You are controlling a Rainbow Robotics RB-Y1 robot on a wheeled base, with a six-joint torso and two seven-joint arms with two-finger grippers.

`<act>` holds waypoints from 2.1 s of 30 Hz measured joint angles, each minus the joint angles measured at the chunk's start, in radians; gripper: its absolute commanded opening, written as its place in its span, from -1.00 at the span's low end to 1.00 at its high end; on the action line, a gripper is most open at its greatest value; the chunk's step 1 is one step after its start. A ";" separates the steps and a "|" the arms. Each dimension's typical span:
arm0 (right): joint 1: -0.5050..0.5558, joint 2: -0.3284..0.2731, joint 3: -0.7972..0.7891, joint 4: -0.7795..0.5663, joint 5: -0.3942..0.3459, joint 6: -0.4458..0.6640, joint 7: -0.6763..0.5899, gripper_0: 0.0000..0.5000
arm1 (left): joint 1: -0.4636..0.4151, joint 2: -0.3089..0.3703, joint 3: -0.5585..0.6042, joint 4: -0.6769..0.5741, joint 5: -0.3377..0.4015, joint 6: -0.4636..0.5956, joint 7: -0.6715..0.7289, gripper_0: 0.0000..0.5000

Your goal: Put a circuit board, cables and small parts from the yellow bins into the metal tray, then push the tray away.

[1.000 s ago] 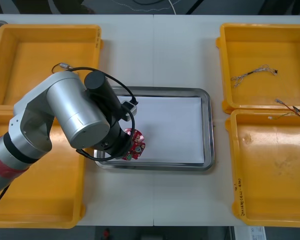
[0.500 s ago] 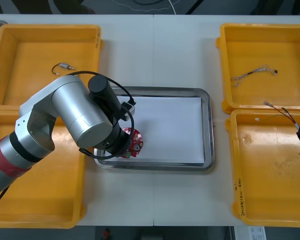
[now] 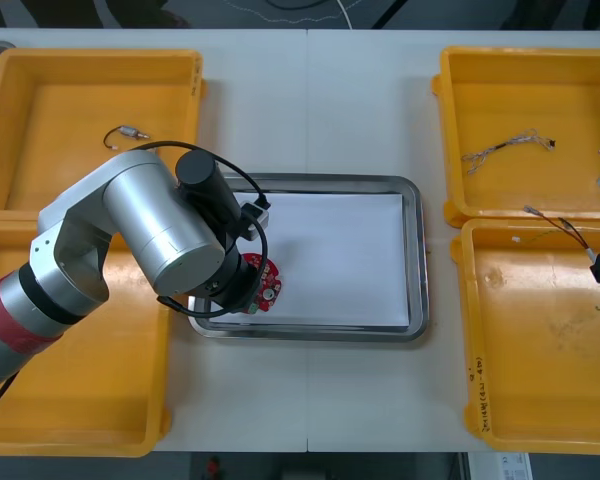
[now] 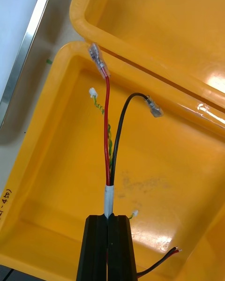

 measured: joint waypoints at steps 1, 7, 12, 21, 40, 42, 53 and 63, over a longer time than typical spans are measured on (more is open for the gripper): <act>0.000 0.000 0.000 0.000 -0.001 0.000 0.002 -1.00 | -0.001 0.000 0.000 0.000 0.000 0.002 0.000 1.00; 0.000 0.000 0.000 0.000 -0.001 0.000 0.004 -1.00 | -0.008 0.000 0.046 -0.047 0.004 0.100 0.001 1.00; 0.000 0.000 0.000 0.000 -0.001 0.000 0.004 -1.00 | -0.008 0.000 0.138 -0.127 0.017 0.217 0.002 1.00; -0.001 0.000 0.000 -0.014 -0.001 0.000 0.004 -1.00 | -0.008 0.000 0.303 -0.231 0.034 0.292 0.009 1.00; -0.280 -0.036 0.354 -0.102 -0.040 0.000 0.060 -1.00 | -0.020 0.025 0.464 -0.179 0.030 0.294 0.009 1.00; -0.319 -0.041 0.416 -0.102 -0.035 0.000 0.060 -1.00 | -0.034 0.026 0.471 -0.152 0.023 0.294 0.009 1.00; -0.471 -0.054 0.732 -0.049 0.070 0.000 0.112 -1.00 | -0.116 0.027 0.567 0.021 0.003 0.280 0.009 1.00; -0.555 -0.016 0.944 0.059 0.245 0.000 0.305 -1.00 | -0.163 0.027 0.582 0.217 -0.092 0.137 0.009 1.00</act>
